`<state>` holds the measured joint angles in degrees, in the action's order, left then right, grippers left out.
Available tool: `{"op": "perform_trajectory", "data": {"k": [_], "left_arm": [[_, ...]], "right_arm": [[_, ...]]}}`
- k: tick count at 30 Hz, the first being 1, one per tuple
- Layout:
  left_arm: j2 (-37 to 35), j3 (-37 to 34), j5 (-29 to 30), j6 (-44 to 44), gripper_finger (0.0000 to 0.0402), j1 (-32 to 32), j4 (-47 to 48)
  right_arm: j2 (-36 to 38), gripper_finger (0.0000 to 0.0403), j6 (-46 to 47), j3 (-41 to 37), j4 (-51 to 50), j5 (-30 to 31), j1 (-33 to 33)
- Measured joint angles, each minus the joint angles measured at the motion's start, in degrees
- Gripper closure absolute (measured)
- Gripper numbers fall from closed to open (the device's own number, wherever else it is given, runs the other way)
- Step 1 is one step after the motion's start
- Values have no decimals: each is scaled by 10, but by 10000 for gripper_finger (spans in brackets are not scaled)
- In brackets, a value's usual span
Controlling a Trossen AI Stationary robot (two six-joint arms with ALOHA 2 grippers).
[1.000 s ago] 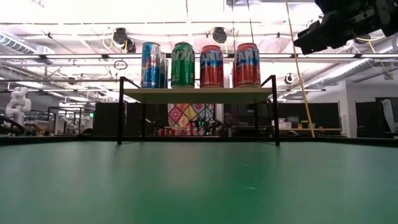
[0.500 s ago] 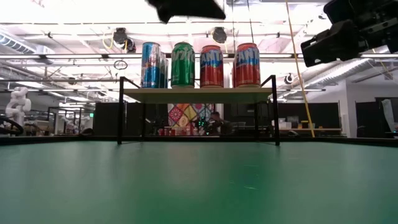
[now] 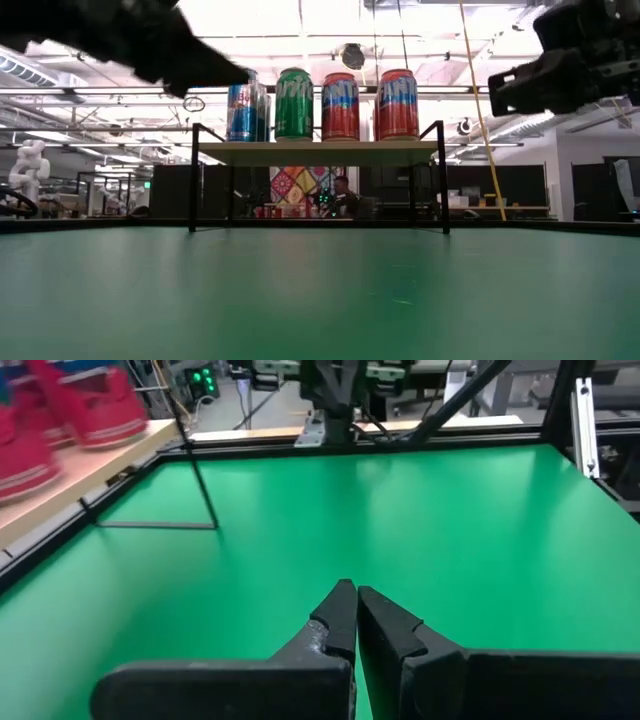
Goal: Place canned beverage on shelf
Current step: Return to Home Position
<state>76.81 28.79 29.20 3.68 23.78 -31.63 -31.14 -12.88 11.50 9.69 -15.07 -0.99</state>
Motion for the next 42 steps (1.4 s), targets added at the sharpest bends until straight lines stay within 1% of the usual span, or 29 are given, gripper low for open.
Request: {"op": "perform_trajectory", "data": {"k": [4,8,12,16,19,23,26,32,36,39,42], "left_arm": [[-67,-73,-2,-18,391,1,-8],[-141,-130,-5,-32,391,1,-10],[-215,-173,-8,-50,391,1,-9],[-280,-205,-22,-68,391,1,-10],[-324,-228,-43,-72,391,2,-9],[-373,-250,-78,-71,391,3,-2],[-405,-262,-84,-71,391,3,10],[-456,-265,-85,-73,391,3,64],[-483,-265,-94,-81,391,3,100],[-505,-265,-97,-86,391,3,113],[-529,-265,-106,-110,391,2,118]], "right_arm": [[0,403,11,-11,6,0,0],[1,403,24,-12,12,7,0],[1,403,30,-12,11,58,0],[1,403,30,-19,14,59,0],[1,403,30,-50,39,60,0],[1,403,52,-78,81,60,0],[1,403,43,-85,89,60,0],[1,403,33,-86,70,58,0],[1,403,32,-87,58,34,0],[1,403,32,-87,57,30,0],[2,403,32,-87,49,30,0]]}}
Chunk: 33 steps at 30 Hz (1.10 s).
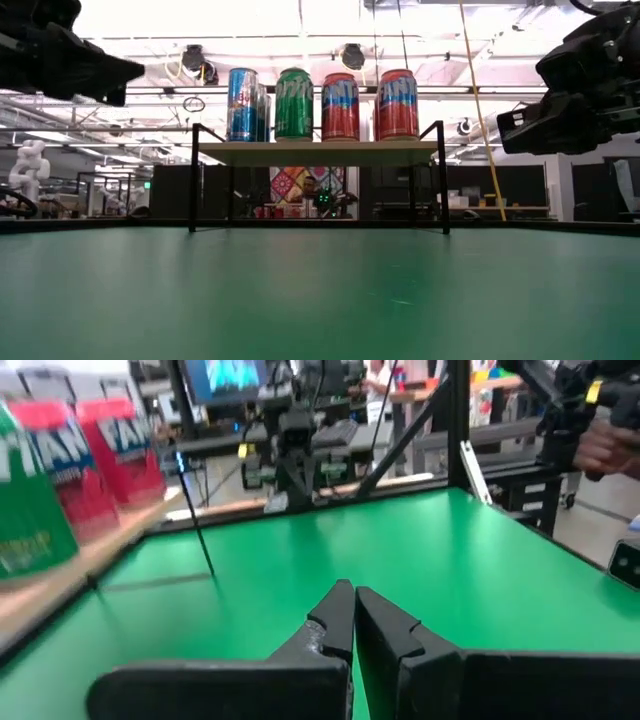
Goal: Place canned beverage on shelf
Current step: Return to Home Position
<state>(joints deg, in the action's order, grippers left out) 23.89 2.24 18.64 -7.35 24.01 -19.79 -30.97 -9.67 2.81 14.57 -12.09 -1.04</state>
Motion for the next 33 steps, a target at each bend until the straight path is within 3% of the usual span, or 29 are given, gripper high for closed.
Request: {"op": "perform_trajectory", "data": {"k": [9,20,33], "left_arm": [[-92,0,-14,-65,391,-3,6],[-192,0,-25,2,391,-11,128],[-239,0,-49,-7,401,-12,173]], "right_arm": [[24,403,-10,0,-16,-17,0],[80,403,-17,-1,-60,-17,0],[134,403,-16,-19,-95,-37,0]]}}
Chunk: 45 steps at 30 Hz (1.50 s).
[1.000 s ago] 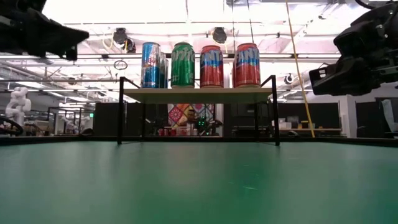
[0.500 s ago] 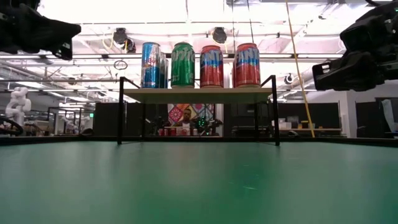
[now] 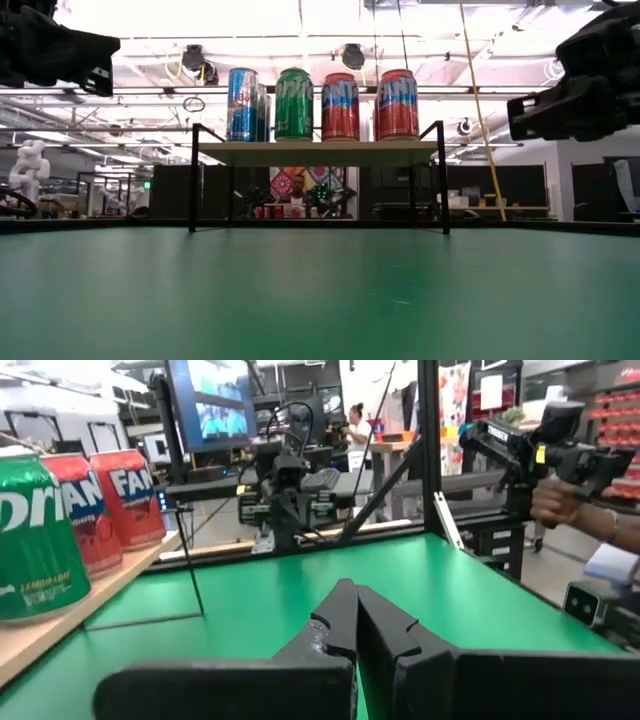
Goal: Place canned beverage on shelf
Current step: Return to Home Position
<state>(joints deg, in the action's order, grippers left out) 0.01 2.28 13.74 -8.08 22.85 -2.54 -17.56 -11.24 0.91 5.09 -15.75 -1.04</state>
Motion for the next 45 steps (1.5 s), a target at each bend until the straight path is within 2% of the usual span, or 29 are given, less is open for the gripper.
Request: {"op": "perform_trajectory", "data": {"k": [6,9,14,19,26,33,40,45], "left_arm": [[0,-19,-16,-32,401,-10,-88],[0,-19,-39,-26,402,-20,-79],[0,-19,-50,-28,402,-37,-71],[0,-19,-74,-43,402,-53,-61],[0,-19,-99,4,402,-59,-11],[0,-19,-87,10,402,-59,1],[0,-19,-67,-8,402,-60,2],[0,-20,-66,-8,401,-60,2]], "right_arm": [[27,403,-2,0,2,-26,0],[40,403,1,0,8,-30,0],[51,403,2,0,6,-73,0],[60,403,31,0,-5,-79,0],[83,403,41,0,-17,18,0],[125,403,20,0,-29,84,0],[151,403,15,0,-32,101,0],[140,403,-5,0,-33,101,0]]}}
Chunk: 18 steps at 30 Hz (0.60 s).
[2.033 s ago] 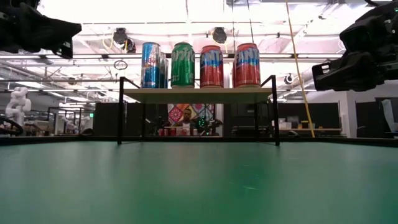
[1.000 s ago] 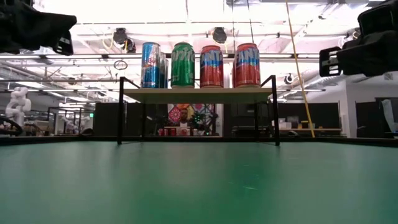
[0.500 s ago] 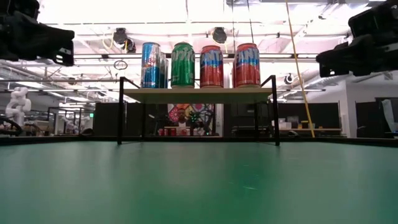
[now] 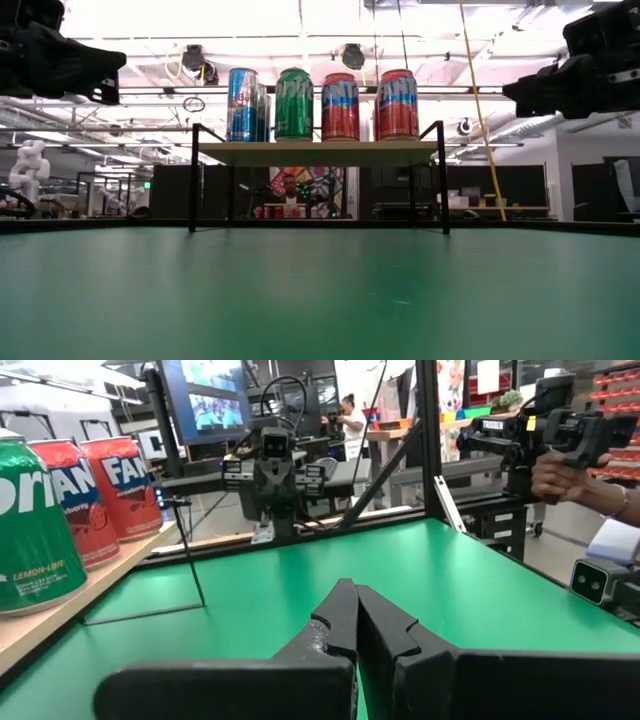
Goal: Place canned beverage on shelf
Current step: Return to Home Position
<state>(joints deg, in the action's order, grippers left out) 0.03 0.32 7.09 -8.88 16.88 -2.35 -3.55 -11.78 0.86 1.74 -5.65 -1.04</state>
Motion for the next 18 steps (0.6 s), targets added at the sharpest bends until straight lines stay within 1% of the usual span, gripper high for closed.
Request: {"op": "perform_trajectory", "data": {"k": [4,9,14,18], "left_arm": [[0,0,2,-4,402,0,-2],[0,0,5,-8,402,-12,-6],[0,0,-13,-4,402,-47,2],[0,0,-46,-4,402,-84,6]], "right_arm": [[-18,403,-2,0,-1,1,0],[-27,403,20,0,-1,0,0],[-27,403,11,0,0,0,0],[-27,403,10,0,0,0,0]]}}
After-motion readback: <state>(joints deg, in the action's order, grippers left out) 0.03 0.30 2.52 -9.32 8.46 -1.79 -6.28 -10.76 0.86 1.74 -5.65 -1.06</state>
